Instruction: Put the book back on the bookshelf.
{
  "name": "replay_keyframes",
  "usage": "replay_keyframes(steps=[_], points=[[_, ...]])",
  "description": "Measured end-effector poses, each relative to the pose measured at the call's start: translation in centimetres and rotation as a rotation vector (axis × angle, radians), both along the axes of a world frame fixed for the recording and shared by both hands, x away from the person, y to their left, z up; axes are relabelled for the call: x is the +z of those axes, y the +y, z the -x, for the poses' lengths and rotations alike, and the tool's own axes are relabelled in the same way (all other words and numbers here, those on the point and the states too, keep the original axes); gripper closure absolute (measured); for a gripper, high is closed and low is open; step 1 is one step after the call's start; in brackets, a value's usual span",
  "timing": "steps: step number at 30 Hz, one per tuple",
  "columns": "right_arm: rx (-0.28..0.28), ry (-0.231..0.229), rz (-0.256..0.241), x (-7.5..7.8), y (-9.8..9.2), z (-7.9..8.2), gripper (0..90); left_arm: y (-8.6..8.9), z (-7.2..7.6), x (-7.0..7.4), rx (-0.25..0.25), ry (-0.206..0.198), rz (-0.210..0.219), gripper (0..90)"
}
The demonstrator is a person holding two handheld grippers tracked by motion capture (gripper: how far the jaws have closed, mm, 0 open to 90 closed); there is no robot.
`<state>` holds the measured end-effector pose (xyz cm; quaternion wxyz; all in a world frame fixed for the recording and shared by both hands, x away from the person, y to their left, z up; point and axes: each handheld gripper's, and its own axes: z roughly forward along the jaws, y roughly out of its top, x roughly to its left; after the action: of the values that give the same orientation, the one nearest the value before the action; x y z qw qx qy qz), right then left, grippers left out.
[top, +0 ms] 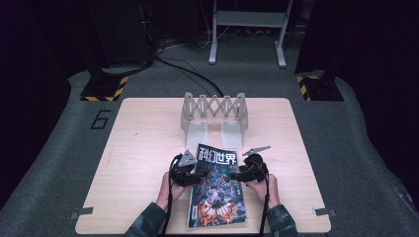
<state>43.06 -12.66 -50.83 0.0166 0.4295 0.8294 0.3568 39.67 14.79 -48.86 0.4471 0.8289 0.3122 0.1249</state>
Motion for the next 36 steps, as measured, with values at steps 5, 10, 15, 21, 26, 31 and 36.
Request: replay_keyframes(steps=[5, 10, 15, 21, 26, 31, 36], points=[[0.007, 0.005, -0.007, 0.0, 0.2, -0.7, 34.3, 0.1, 0.4, 0.2, -0.007, -0.014, 0.028, 67.8], [0.012, 0.024, -0.041, -0.1, 0.2, -1.4, 31.8, 0.3, 0.9, 0.7, -0.03, -0.048, 0.059, 69.0], [0.044, 0.03, -0.092, -0.2, 0.2, -2.0, 28.0, 0.1, 1.3, 1.0, -0.039, -0.081, 0.076, 69.3], [0.034, 0.056, -0.159, -0.6, -0.2, -2.3, 29.0, 0.3, 1.3, 1.1, -0.06, -0.07, 0.077, 69.5], [0.028, 0.033, -0.179, -0.6, -0.4, -2.4, 34.0, 0.3, 1.3, 1.2, -0.06, -0.073, 0.079, 69.3], [0.005, 0.027, -0.209, -0.2, -1.0, -2.3, 43.9, 0.7, 0.7, 1.6, -0.068, -0.005, 0.1, 69.5], [0.002, 0.001, -0.195, 0.6, -1.1, -2.0, 50.2, 1.0, -0.1, 2.2, -0.068, 0.081, 0.088, 69.8]])
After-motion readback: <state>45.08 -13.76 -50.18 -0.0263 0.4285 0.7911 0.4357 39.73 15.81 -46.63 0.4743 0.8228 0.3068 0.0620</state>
